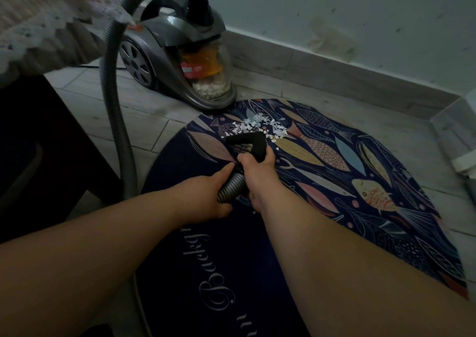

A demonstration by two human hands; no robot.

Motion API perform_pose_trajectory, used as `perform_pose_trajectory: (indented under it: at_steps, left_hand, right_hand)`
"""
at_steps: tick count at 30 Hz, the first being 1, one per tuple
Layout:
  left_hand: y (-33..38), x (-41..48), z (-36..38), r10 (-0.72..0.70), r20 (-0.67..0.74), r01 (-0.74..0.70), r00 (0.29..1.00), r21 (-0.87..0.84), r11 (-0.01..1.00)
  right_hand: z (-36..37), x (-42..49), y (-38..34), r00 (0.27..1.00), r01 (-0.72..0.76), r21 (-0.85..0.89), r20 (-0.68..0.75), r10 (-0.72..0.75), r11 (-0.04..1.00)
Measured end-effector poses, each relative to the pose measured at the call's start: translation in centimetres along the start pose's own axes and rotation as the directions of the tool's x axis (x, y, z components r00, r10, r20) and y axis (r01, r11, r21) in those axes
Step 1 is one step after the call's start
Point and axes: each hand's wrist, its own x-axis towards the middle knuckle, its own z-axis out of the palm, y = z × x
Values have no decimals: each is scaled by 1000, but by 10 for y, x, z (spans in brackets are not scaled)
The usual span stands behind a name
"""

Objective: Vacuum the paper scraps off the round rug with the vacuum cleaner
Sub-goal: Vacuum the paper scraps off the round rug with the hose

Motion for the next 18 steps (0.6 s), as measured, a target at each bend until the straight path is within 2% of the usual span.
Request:
perform_pose_trajectory:
  at_steps: [12, 18]
  left_hand:
    - [-13, 17, -6, -17, -59, 15, 998, -44, 999]
    - [-9, 13, -1, 11, -15, -11, 1000, -26, 1000]
  right_hand:
    - [10, 16, -18, 999, 32, -27, 38, -31, 999]
    - [9, 9, -11, 1000, 16, -64, -2, -16, 998]
